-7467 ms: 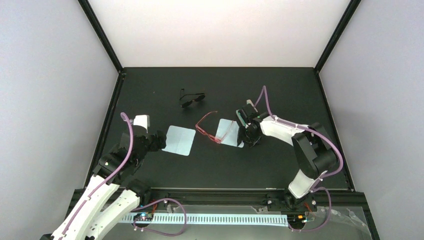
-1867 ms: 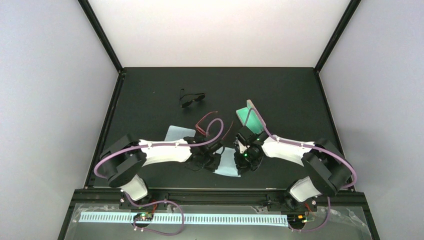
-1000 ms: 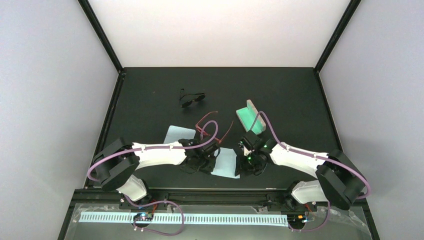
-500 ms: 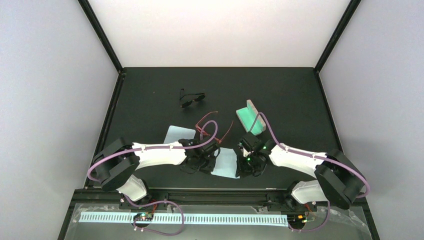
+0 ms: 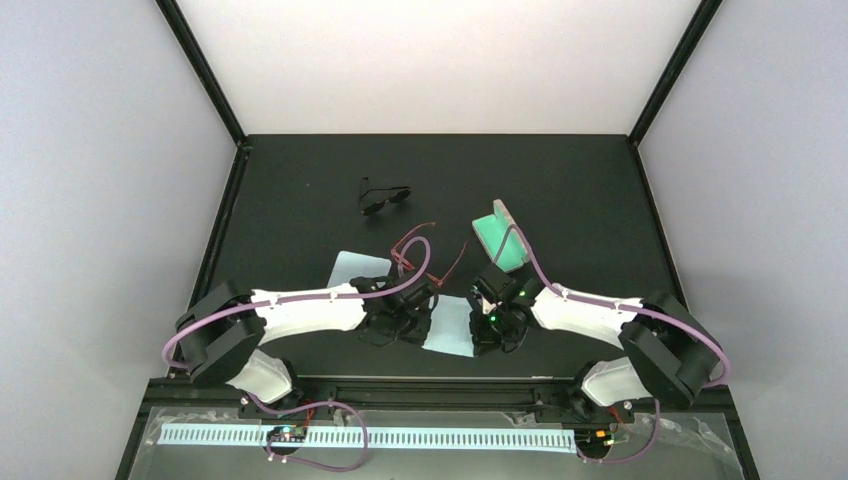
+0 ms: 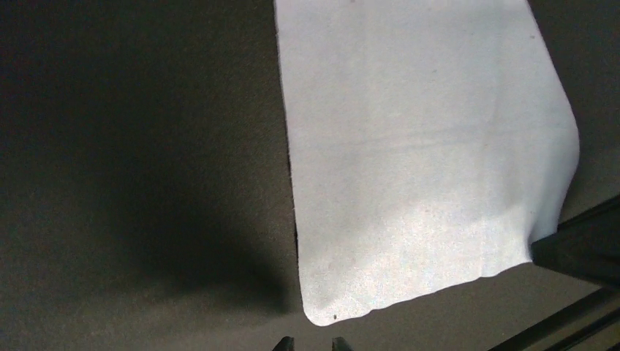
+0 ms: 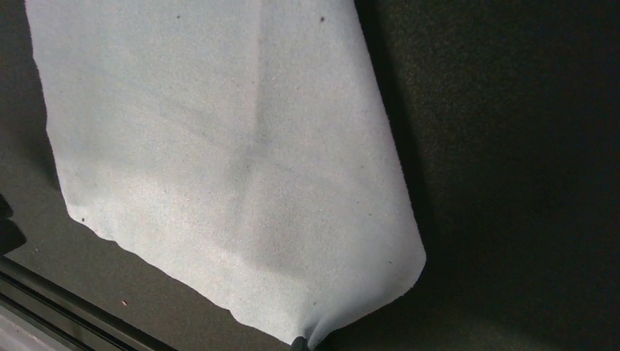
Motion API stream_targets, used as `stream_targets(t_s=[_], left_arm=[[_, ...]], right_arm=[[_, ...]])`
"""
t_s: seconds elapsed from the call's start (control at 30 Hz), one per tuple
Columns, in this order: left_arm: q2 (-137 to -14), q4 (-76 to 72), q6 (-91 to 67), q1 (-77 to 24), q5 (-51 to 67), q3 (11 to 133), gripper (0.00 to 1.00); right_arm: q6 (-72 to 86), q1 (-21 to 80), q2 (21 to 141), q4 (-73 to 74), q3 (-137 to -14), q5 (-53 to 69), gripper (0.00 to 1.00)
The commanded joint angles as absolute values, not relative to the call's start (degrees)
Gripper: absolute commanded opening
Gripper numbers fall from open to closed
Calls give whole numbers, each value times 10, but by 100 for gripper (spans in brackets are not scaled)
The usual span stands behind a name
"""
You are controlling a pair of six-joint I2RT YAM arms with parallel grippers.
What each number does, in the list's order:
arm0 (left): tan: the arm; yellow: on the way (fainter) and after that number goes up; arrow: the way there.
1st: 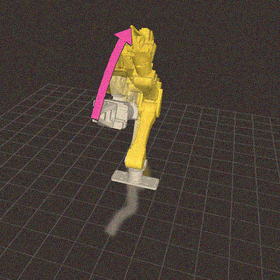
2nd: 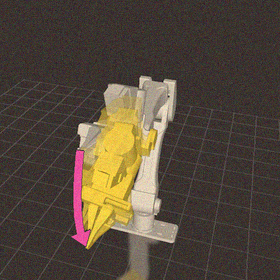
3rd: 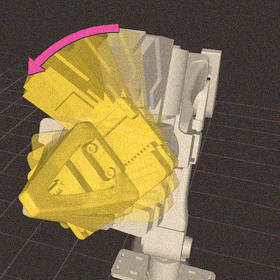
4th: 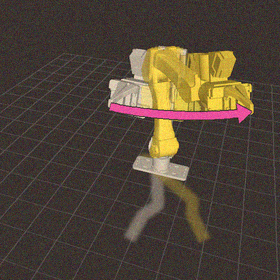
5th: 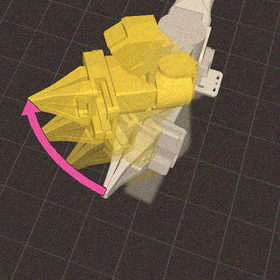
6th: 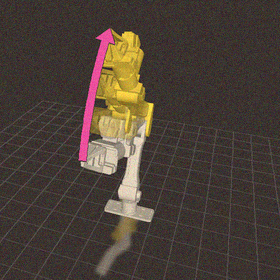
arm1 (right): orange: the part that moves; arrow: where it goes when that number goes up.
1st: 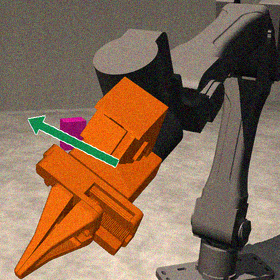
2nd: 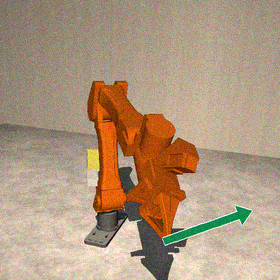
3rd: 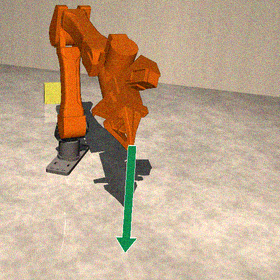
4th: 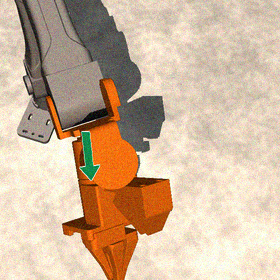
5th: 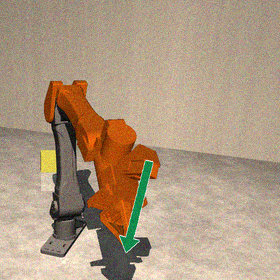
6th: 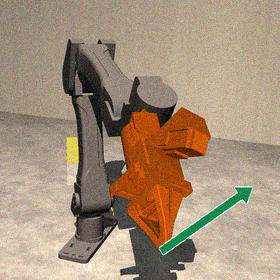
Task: Organize the sunglasses
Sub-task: Fold the glasses cleaning cloth at the center of the board.
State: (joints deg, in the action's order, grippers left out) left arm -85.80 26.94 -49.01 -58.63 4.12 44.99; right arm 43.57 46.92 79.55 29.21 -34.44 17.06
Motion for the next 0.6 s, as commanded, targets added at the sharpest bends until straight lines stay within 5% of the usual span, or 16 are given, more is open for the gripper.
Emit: stream_targets(t_s=[0.0,0.23,0.57], left_arm=[[-844,262,-493,-591,32,466,19],[-907,271,-481,-591,41,495,31],[-945,234,-475,-597,88,496,24]], right_arm=[[424,477,820,308,-338,142,4],[419,477,825,312,-340,139,3],[422,477,821,308,-329,137,1]])
